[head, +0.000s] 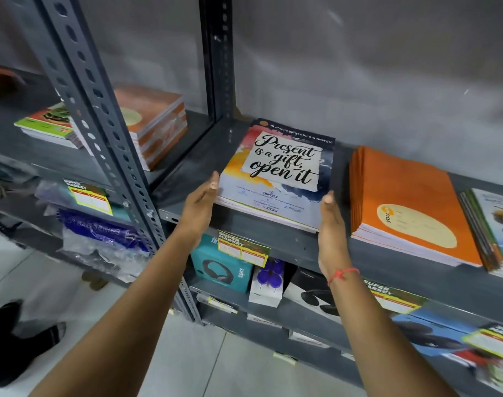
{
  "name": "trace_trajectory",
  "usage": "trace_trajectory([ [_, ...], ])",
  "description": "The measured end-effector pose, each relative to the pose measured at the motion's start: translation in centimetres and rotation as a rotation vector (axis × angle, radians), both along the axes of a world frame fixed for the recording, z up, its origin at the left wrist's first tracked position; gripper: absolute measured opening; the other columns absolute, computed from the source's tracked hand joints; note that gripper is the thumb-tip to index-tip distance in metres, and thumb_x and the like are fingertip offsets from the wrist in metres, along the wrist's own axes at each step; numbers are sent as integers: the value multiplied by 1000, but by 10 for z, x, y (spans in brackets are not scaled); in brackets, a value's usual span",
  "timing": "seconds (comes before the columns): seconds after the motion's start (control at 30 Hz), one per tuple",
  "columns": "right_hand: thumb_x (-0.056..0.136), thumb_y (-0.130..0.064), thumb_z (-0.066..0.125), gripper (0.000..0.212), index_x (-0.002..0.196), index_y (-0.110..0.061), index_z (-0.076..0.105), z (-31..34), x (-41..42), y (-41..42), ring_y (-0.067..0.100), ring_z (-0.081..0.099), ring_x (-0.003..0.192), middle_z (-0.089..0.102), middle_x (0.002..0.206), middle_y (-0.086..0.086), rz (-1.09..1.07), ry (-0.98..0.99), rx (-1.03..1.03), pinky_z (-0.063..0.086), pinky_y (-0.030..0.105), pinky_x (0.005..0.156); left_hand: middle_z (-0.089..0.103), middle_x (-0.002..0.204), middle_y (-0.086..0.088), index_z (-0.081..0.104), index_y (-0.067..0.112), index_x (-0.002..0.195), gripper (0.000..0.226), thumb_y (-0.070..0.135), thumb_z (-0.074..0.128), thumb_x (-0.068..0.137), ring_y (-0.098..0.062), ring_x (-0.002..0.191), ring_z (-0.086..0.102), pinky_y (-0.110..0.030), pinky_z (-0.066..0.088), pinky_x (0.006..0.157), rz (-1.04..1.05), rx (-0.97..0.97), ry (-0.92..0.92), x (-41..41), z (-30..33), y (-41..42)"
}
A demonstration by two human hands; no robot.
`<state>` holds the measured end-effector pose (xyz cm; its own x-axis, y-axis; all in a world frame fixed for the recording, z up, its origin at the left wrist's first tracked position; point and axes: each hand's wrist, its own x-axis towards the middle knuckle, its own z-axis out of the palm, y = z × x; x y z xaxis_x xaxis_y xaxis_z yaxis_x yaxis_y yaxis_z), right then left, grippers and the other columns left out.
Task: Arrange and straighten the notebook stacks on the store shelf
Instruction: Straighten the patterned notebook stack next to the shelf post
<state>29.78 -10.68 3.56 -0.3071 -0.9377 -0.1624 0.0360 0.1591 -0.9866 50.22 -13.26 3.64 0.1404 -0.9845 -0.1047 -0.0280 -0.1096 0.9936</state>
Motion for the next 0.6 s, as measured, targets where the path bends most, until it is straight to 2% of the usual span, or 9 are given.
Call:
trace_trajectory([
  [0.1,94,-44,37,62,149,-27,13,-3,-10,5,14,15,146,16,158,-6,57,14,-26,13,37,117,38,149,4,37,18,141,46,28,42,96,-8,133,36,-35,19,119,-56,-37,15,8,-2,0],
  [0.2,94,-44,34,61,149,-27,13,-4,-8,7,16,16,146,16,158,-6,-3,-45,-53,14,38,117,33,153,3,34,19,143,46,28,39,97,-13,140,31,-35,17,120,-28,-39,73,7,-6,-1],
  [0.33,95,-45,31,60,149,-32,9,-1,4,8,18,20,144,21,157,-6,101,150,-23,19,40,116,34,153,1,36,16,142,45,24,38,98,-14,141,29,-36,16,121,-12,-56,89,1,-7,0],
  [0.4,94,-45,36,64,149,-32,7,1,2,9,17,20,144,21,157,-8,142,177,-24,19,38,115,34,153,0,34,15,143,45,23,38,98,-14,139,32,-34,17,120,-33,-63,90,3,-8,0],
  [0.47,92,-36,48,71,150,-30,7,1,-5,10,14,22,142,23,156,-9,191,140,-36,20,32,114,36,151,0,33,15,143,47,19,41,97,-13,136,36,-30,19,118,-71,-54,97,6,-7,0],
  [0.53,87,-18,59,78,150,-26,12,-1,-14,12,11,35,136,37,149,-10,274,107,-70,28,26,112,37,150,-1,30,15,145,52,13,45,95,-12,135,36,-25,23,113,-133,-54,82,11,-6,0],
  [0.6,84,-1,60,78,145,-28,21,-4,-20,15,-1,49,118,51,131,-17,349,105,-89,42,9,95,42,147,-3,27,12,145,57,4,48,92,-9,126,45,-15,33,103,-188,-68,56,19,-8,0],
])
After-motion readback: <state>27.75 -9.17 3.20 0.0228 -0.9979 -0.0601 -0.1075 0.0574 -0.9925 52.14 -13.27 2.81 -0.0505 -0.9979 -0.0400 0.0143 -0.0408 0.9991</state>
